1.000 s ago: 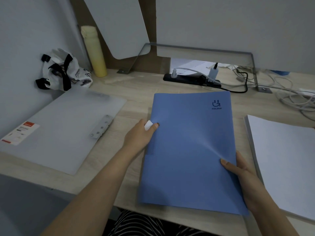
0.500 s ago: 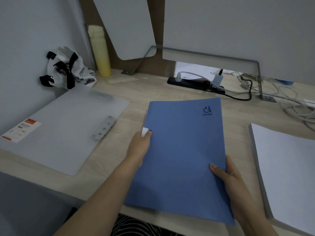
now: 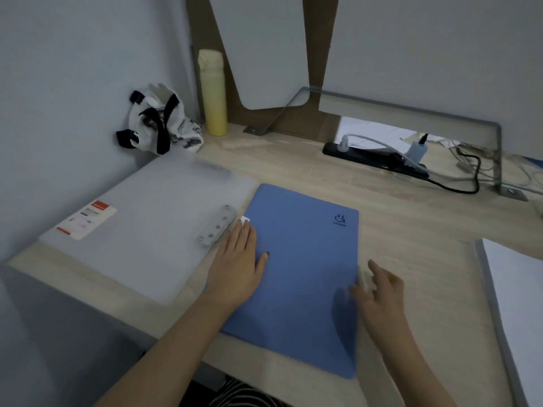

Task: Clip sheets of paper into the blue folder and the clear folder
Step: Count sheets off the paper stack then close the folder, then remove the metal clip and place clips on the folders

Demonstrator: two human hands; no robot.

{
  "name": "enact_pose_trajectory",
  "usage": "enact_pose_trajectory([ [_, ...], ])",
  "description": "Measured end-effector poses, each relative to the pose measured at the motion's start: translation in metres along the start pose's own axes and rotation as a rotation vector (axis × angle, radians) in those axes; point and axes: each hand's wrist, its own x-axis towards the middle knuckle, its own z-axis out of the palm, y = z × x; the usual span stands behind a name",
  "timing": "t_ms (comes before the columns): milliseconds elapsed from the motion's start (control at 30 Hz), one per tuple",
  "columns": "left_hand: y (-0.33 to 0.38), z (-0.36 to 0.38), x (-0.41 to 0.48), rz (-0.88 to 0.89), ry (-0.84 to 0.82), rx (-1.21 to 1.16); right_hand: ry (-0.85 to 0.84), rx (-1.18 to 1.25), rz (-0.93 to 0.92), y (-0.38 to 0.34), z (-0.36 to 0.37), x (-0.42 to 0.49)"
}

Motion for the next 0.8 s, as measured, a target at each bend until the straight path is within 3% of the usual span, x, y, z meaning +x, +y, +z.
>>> enact_pose_trajectory([
  [133,-0.046,-0.032,0.004,0.010,0.159,-0.065,-0.192,0.127,-0.035,-0.035,0.033,-0.009],
  [267,-0.125,-0.063,0.010,-0.306,0.134,-0.055,-0.528,0.285,0.077,-0.067,0.093,-0.018],
  [400,-0.189,-0.082,0.008,-0.594,0.018,-0.086,-0.691,0.350,0.104,-0.083,0.149,-0.022],
  [700,-0.212,-0.100,0.015,-0.653,-0.038,-0.150,-0.590,0.375,0.157,-0.093,0.180,-0.027],
  [800,-0.218,-0.102,0.014,-0.701,-0.061,-0.269,-0.537,0.399,0.163,-0.095,0.177,-0.028],
])
